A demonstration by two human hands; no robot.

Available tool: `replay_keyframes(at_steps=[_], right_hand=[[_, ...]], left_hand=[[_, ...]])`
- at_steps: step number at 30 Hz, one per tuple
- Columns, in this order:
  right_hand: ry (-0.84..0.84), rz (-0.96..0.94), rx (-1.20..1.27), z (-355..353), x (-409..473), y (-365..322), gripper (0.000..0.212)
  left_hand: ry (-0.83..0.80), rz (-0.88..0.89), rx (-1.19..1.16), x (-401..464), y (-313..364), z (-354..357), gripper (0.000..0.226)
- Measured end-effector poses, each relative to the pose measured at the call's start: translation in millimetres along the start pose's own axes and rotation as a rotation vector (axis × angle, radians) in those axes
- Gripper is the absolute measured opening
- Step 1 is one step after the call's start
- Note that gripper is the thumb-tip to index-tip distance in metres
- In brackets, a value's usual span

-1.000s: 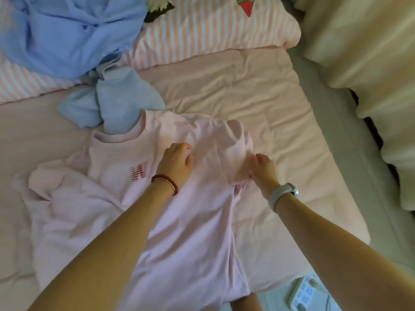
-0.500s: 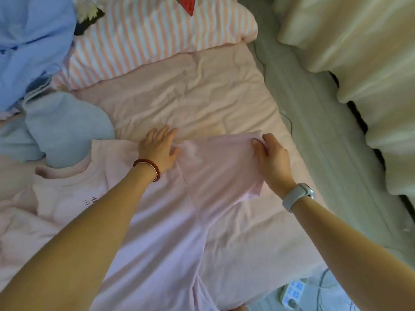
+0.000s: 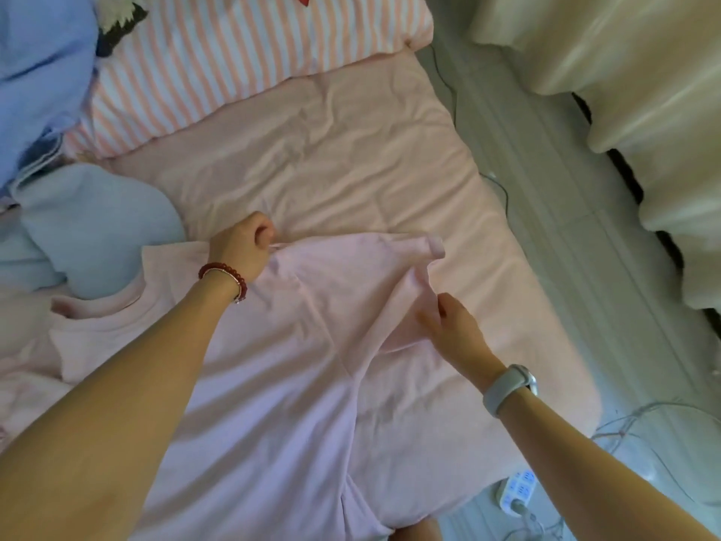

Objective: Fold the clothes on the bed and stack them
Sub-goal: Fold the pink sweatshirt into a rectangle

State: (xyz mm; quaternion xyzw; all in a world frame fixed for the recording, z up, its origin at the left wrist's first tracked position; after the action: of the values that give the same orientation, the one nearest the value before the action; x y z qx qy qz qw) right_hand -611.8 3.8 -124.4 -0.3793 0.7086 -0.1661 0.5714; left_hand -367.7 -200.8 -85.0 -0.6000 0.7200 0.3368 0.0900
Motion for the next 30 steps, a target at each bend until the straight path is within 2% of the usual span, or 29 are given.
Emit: replay_keyframes(at_steps=[3, 5, 7, 10, 13, 15, 19, 22, 24, 26, 30], right_hand=[[0.129, 0.106, 0.007, -4.1, -3.9, 6.9, 0.031], [0.112, 0.166, 0.034, -4.4, -3.1, 10.8, 0.031], [0.048, 0.211, 0.025, -2.9, -1.3, 15.1, 0.031], [-0.062, 0.223, -0.001, 1.8, -2.3, 20.9, 0.029], [-0.113, 0.211, 0.211, 4.4, -6.1, 23.3, 0.027], [-0.065, 0.162, 0.278, -1.2, -9.3, 21.0, 0.029], [0.150, 0.090, 0.055, -15.7, -20.8, 18.3, 0.023], [0.241, 0.127, 0.180, -10.3, -25.4, 31.2, 0.010], [0.301, 0.154, 0.274, -5.2, -30.0, 39.3, 0.016], [0.337, 0.111, 0.278, 3.3, -39.8, 39.2, 0.016], [0.345, 0.077, 0.140, 38.3, -76.1, 47.6, 0.013]], left_hand=[[-0.110, 0.036, -0.006, 0.4, 6.0, 5.2, 0.007], [-0.176, 0.044, 0.131, -1.2, 6.7, 12.8, 0.018], [-0.152, 0.058, 0.242, -2.0, 4.5, 14.9, 0.026], [-0.060, 0.091, 0.355, -6.6, 4.4, 13.4, 0.025], [0.020, 0.143, 0.345, -10.9, 10.1, 10.7, 0.022], [0.087, 0.118, 0.273, -12.0, 10.7, 0.6, 0.021], [0.249, -0.004, 0.254, -11.1, 3.1, -23.6, 0.020], [0.250, -0.116, 0.278, -10.7, -3.6, -21.3, 0.024], [0.235, -0.174, 0.245, -13.3, -5.3, -15.4, 0.033], [0.229, -0.156, 0.197, -25.1, 0.8, -5.4, 0.037], [0.206, 0.048, 0.082, -89.2, 19.1, 36.5, 0.035]])
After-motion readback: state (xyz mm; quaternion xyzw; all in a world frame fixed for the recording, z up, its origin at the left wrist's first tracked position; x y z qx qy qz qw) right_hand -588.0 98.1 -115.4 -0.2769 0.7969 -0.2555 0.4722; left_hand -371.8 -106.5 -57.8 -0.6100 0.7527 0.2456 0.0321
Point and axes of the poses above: each hand's wrist, its own x-axis towards the middle knuckle, its own z-axis out of the palm, y = z × x, the point moved 8 cm from there along x, towards the middle knuckle, and after that the axes turned 14 degrees about -y, right-handed, at the moved point
